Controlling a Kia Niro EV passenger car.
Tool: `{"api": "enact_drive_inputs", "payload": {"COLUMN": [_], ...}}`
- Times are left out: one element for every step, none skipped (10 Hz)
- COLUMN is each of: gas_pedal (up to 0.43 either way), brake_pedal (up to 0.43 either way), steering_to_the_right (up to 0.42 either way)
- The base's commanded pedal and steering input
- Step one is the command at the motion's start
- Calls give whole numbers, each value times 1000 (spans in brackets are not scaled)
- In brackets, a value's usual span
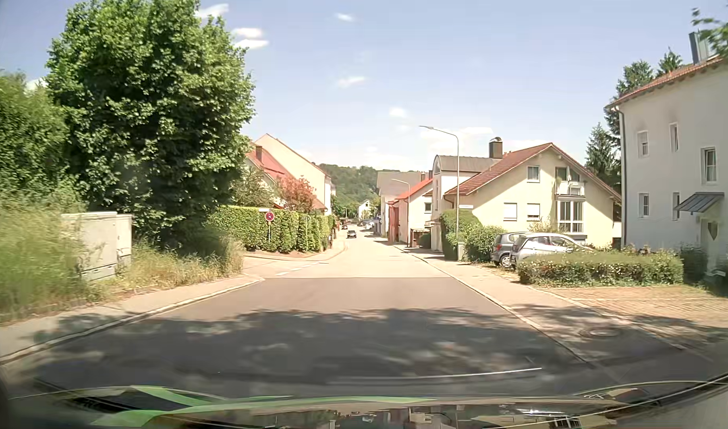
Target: Follow the waypoints while adhering to traffic rules and regulations
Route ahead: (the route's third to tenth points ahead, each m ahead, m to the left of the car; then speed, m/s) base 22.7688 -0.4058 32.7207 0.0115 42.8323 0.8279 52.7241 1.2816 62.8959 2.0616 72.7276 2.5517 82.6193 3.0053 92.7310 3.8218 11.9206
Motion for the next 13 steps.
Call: {"api": "enact_drive_inputs", "payload": {"gas_pedal": [39,39,39,39,39,39,39,39,39,39,39,39,39], "brake_pedal": [0,0,0,0,0,0,0,0,0,0,0,0,0], "steering_to_the_right": [3,2,1,1,1,1,1,1,0,0,0,-1,-1]}}
